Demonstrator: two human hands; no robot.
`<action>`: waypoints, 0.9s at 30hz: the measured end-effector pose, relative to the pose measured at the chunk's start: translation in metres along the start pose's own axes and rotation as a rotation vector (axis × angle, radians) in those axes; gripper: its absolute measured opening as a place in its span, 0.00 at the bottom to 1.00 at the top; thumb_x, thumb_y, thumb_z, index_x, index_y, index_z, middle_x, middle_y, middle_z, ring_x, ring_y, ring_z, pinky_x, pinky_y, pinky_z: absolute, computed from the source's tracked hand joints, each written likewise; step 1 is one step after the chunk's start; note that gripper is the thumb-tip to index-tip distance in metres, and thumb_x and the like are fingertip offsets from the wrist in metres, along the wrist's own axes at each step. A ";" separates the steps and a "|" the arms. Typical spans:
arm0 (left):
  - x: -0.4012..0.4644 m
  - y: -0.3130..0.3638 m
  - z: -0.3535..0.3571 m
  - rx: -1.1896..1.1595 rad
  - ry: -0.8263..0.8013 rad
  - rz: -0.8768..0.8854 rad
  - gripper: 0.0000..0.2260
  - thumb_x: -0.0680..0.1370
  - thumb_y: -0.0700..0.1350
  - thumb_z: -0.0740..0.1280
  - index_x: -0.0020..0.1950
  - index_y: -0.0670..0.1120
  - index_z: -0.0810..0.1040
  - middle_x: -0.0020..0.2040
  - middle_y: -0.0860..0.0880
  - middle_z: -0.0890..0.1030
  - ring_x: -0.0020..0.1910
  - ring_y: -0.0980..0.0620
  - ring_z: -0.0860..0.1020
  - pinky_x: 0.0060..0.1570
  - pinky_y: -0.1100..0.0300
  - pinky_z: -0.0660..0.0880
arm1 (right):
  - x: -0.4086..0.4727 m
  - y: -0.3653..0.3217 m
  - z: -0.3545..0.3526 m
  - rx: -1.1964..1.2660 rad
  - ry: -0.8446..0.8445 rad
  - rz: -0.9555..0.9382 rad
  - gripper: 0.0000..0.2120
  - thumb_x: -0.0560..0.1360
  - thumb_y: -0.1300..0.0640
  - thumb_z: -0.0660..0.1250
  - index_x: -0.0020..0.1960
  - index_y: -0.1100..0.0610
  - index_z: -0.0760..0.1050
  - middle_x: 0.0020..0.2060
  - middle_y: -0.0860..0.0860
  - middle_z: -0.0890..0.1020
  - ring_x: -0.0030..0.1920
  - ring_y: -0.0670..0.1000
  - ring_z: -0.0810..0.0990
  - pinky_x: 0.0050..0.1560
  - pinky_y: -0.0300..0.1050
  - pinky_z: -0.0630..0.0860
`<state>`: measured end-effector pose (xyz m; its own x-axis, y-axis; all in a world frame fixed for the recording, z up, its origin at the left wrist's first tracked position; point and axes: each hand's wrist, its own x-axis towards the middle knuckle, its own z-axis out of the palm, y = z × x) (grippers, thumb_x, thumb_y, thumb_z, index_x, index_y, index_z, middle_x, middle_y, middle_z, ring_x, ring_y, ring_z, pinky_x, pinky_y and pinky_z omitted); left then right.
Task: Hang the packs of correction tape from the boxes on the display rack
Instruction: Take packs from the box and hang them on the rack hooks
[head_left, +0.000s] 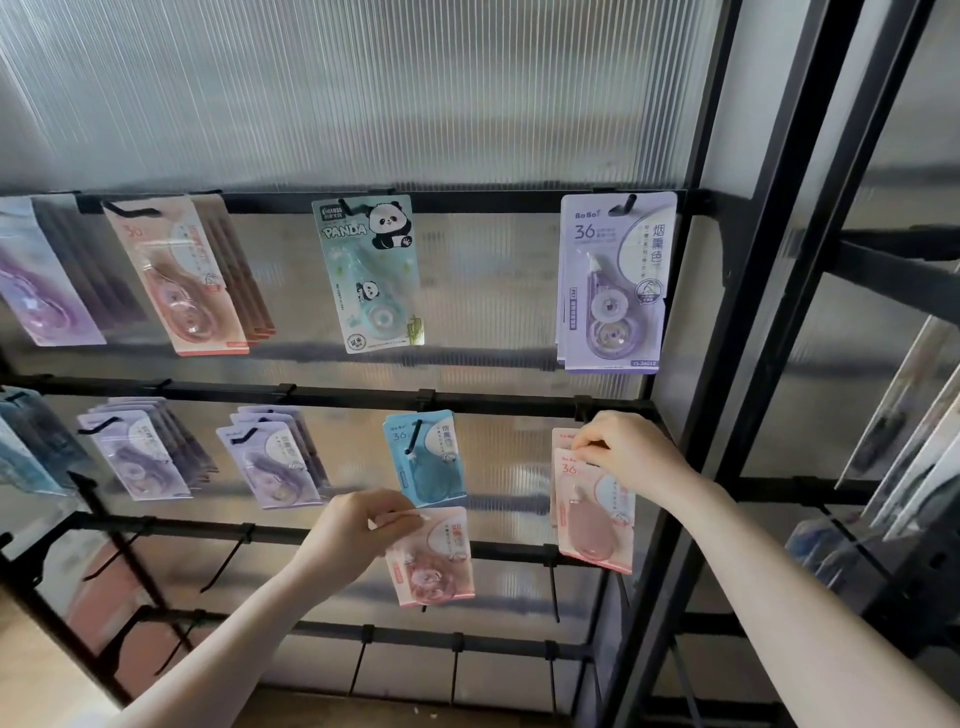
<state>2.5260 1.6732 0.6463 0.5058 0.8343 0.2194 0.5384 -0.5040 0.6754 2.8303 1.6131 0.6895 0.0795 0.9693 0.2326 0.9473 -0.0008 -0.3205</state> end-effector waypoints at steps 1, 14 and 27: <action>0.000 0.000 0.000 0.001 -0.002 -0.002 0.11 0.74 0.41 0.70 0.36 0.55 0.77 0.32 0.57 0.79 0.29 0.62 0.77 0.28 0.70 0.70 | 0.001 0.001 0.000 -0.011 -0.003 -0.003 0.09 0.76 0.58 0.63 0.44 0.56 0.82 0.42 0.47 0.77 0.43 0.48 0.77 0.45 0.44 0.74; 0.005 -0.001 -0.007 -0.030 -0.022 -0.057 0.01 0.74 0.44 0.70 0.42 0.50 0.81 0.34 0.60 0.81 0.34 0.60 0.79 0.35 0.60 0.78 | 0.002 0.005 0.009 -0.017 0.121 0.056 0.09 0.78 0.56 0.62 0.50 0.55 0.81 0.44 0.49 0.78 0.44 0.50 0.77 0.43 0.45 0.74; 0.022 0.030 0.022 -0.078 -0.079 0.007 0.06 0.74 0.46 0.69 0.39 0.56 0.77 0.42 0.57 0.79 0.42 0.55 0.80 0.38 0.52 0.80 | -0.079 0.006 0.030 -0.274 0.366 0.227 0.18 0.62 0.61 0.77 0.51 0.58 0.78 0.41 0.54 0.80 0.38 0.55 0.81 0.31 0.43 0.75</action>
<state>2.5680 1.6714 0.6555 0.5627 0.8088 0.1706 0.4819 -0.4886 0.7273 2.8207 1.5436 0.6414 0.3502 0.7875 0.5071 0.9361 -0.3138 -0.1591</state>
